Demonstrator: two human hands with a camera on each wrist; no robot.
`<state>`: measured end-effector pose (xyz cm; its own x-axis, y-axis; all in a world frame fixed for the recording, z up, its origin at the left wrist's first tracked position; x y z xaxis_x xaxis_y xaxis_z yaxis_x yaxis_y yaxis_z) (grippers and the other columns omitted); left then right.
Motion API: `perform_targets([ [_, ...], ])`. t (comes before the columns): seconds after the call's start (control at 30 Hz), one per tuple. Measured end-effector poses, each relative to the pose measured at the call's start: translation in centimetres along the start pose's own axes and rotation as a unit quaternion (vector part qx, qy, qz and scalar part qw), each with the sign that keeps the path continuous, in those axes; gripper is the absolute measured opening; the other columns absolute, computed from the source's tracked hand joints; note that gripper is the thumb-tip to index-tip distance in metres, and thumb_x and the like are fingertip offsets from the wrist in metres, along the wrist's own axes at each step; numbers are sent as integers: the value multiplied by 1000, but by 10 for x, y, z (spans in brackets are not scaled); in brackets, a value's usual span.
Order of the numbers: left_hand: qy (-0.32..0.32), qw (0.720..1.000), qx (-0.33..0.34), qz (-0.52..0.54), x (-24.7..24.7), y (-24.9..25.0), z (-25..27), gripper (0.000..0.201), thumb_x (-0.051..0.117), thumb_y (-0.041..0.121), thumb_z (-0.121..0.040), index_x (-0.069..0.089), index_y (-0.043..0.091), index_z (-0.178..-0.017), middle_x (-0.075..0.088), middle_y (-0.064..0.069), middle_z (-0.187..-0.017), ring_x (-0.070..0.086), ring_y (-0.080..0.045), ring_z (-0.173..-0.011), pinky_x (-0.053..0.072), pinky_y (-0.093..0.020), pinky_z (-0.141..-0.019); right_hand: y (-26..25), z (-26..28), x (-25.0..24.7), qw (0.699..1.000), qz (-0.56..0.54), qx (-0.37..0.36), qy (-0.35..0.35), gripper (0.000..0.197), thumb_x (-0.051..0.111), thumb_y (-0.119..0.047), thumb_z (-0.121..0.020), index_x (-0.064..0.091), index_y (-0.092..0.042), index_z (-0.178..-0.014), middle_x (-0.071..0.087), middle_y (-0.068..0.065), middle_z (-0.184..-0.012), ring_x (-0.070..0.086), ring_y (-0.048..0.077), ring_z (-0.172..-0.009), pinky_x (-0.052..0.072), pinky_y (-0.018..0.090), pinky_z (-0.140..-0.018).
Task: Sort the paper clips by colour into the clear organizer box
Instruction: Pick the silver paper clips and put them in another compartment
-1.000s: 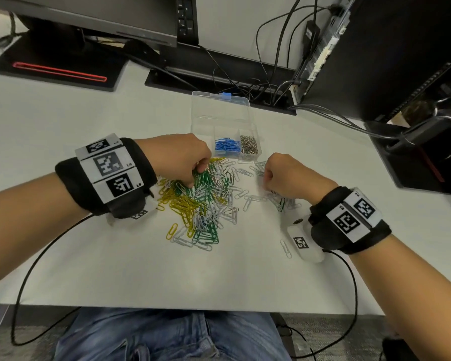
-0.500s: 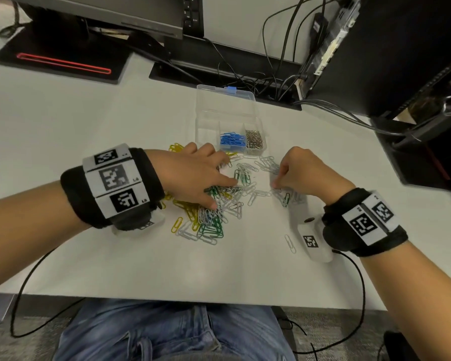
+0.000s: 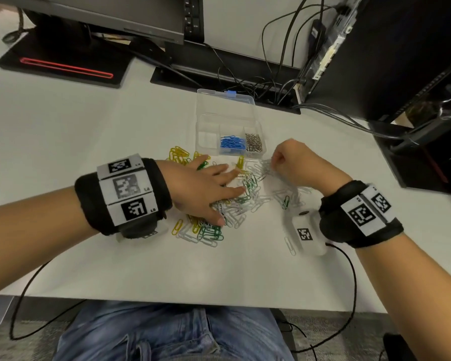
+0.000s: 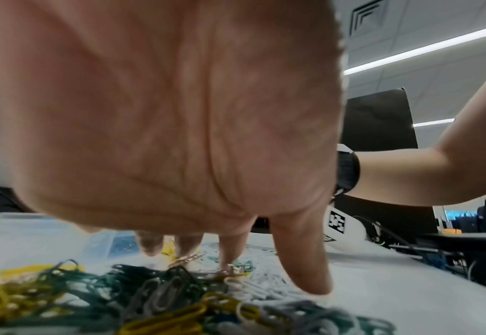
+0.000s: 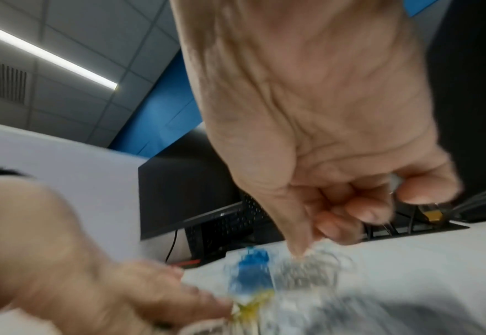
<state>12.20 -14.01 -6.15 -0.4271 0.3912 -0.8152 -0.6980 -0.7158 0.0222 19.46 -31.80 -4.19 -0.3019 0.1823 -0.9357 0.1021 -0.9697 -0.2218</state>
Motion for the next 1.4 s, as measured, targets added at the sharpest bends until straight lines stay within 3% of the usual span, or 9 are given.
perform_targets([
  [0.2,0,999,-43,3,-3,-15,13,83,27,66,-91,-20,28,-148,-26,-2,-155,-23,-20,-143,-17,-48,-113,-23,-25,-35,986,-122,-71,84,19,49,-5,-93,66,4,-91,58,-5,-81,50,-2,-66,39,16,-57],
  [0.37,-45,995,-86,-2,9,-31,28,80,25,67,-90,-20,33,-147,-25,0,-156,-22,-19,-144,-18,-54,-112,-33,-14,-29,975,-125,-137,125,15,56,-5,-88,69,-11,-85,64,0,-87,51,4,-72,39,14,-62],
  [0.47,-38,995,-91,4,11,-38,30,77,25,67,-90,-18,36,-147,-27,2,-155,-23,-18,-143,-18,-55,-112,-53,15,-11,969,-90,-227,35,17,58,-6,-90,71,-11,-99,63,1,-99,56,9,-85,45,21,-79],
  [0.57,-34,995,-95,-4,11,-42,32,74,24,66,-91,-14,37,-148,-26,2,-156,-23,-19,-143,-19,-54,-111,-56,34,18,958,29,-277,-62,26,53,-6,-92,67,-6,-114,57,6,-118,49,19,-113,34,23,-97],
  [0.67,-33,993,-109,-3,10,-48,37,73,23,65,-91,-8,35,-150,-23,2,-157,-24,-20,-143,-19,-54,-112,-36,39,29,965,68,-232,-101,31,51,-6,-92,64,-8,-120,49,5,-127,38,21,-122,31,27,-103],
  [0.8,32,993,-111,3,-1,-49,35,64,30,59,-94,15,33,-150,0,-4,-159,-6,-25,-146,-9,-49,-115,-30,39,14,977,33,-208,-32,36,59,-6,-89,61,-13,-124,49,3,-126,39,18,-119,31,21,-97],
  [0.9,166,982,-92,-24,-21,-39,30,47,44,48,-94,41,30,-137,42,-3,-130,35,-22,-127,26,-39,-103,-36,32,7,979,13,-203,19,31,67,-10,-83,67,-19,-113,58,1,-112,42,12,-101,34,21,-83],
  [1.03,279,957,-67,-41,-45,-34,20,34,61,34,-89,56,28,-123,49,2,-116,43,-18,-114,34,-34,-90,-36,20,11,986,35,-161,20,24,68,-10,-78,70,-25,-97,59,5,-100,51,20,-94,35,23,-74],
  [1.4,206,976,-22,64,-39,-45,-21,18,68,16,-80,66,19,-98,62,0,-98,59,-20,-90,50,-34,-73,-35,14,27,983,82,-154,-52,12,60,-5,-83,61,-15,-76,52,1,-80,51,19,-81,41,29,-65],
])
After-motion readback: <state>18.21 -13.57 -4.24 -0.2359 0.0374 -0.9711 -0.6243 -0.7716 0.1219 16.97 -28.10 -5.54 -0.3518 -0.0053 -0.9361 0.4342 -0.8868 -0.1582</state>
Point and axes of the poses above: each hand's wrist, its own z-axis away from the middle knuckle, its own x-axis out of the palm, y = z × x, the point moved 4 cm from there along -z, towards the middle knuckle
